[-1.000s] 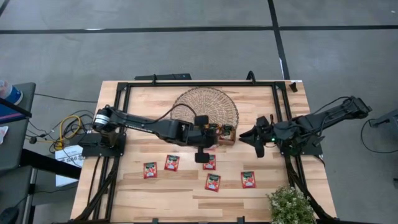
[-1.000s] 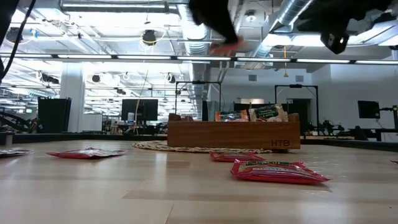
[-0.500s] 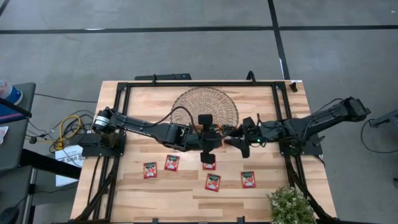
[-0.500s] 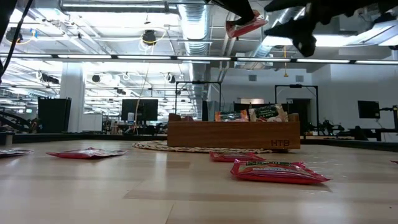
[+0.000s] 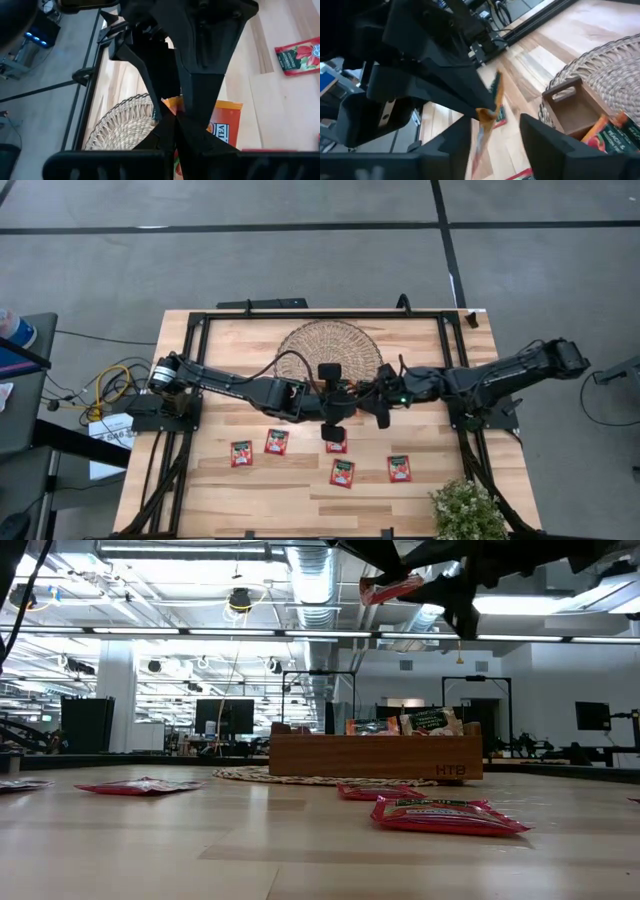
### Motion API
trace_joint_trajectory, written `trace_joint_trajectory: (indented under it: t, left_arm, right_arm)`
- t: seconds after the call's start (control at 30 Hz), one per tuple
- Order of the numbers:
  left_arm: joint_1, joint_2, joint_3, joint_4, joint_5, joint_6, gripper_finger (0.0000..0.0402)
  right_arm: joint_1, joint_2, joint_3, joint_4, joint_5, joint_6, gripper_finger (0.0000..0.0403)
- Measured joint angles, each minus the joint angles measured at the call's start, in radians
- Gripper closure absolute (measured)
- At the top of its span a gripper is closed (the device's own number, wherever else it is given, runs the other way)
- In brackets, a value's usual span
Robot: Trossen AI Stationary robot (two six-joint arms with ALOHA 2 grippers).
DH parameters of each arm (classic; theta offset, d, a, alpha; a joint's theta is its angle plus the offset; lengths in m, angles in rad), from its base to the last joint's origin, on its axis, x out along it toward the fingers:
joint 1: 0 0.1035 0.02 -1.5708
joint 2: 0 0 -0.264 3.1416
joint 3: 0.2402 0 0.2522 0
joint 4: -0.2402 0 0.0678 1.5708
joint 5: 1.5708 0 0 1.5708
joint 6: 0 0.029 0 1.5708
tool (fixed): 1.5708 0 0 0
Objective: Pick & Place Tea
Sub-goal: Put the orange tea bag into the middle section of the wooden organizer
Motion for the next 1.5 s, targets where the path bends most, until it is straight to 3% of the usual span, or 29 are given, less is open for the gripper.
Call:
trace_joint_trajectory:
  t: [0.43, 1.1, 1.5]
  left_arm:
    - [0.0, 0.0, 0.0, -0.029, 0.012, 0.0, 0.0401]
    - [0.001, 0.0, 0.0, -0.025, 0.028, 0.0, 0.0395]
    - [-0.001, 0.0, 0.0, -0.011, 0.036, -0.001, 0.0266]
  right_arm:
    - [-0.006, 0.012, 0.012, -0.012, -0.032, -0.038, 0.0395]
    - [-0.006, 0.011, 0.013, -0.03, -0.002, -0.021, 0.0403]
    - [-0.007, 0.011, 0.013, -0.056, 0.036, -0.009, 0.0402]
